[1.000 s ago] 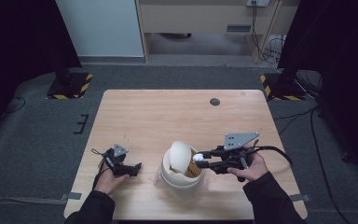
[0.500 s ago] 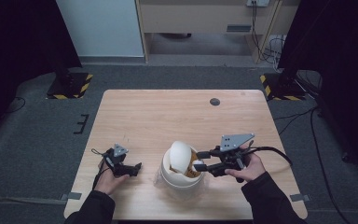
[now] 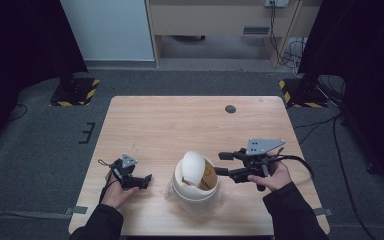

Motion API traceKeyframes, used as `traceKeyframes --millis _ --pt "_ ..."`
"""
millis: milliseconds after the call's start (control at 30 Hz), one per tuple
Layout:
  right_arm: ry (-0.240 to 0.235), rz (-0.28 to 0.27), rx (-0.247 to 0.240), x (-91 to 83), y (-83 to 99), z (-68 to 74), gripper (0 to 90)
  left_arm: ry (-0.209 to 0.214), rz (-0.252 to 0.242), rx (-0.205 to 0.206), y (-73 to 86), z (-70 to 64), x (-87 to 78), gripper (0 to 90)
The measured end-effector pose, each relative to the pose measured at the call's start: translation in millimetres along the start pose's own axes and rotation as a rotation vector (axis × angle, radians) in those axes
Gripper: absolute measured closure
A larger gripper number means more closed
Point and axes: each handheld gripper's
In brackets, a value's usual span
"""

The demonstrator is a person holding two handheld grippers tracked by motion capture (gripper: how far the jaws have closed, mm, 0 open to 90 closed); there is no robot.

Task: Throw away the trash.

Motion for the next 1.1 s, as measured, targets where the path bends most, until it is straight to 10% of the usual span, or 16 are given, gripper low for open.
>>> traceKeyframes --millis 567,1100 --pt "0.413 -0.012 0.204 -32.2 53.9 -62.3 27.0 0.0 0.0 0.0 0.0 0.0 0.0 0.0" --pt "0.626 0.185 0.277 -38.2 102.6 -92.5 19.5 0.004 -0.001 0.0 0.2 0.5 -0.2 0.0"
Point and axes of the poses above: each handheld gripper's, and its own axes: x roughly forward along the jaws, y roughly out of its underside, z roughly to its left, and after that the axes turned 2 degrees about -z, right-handed
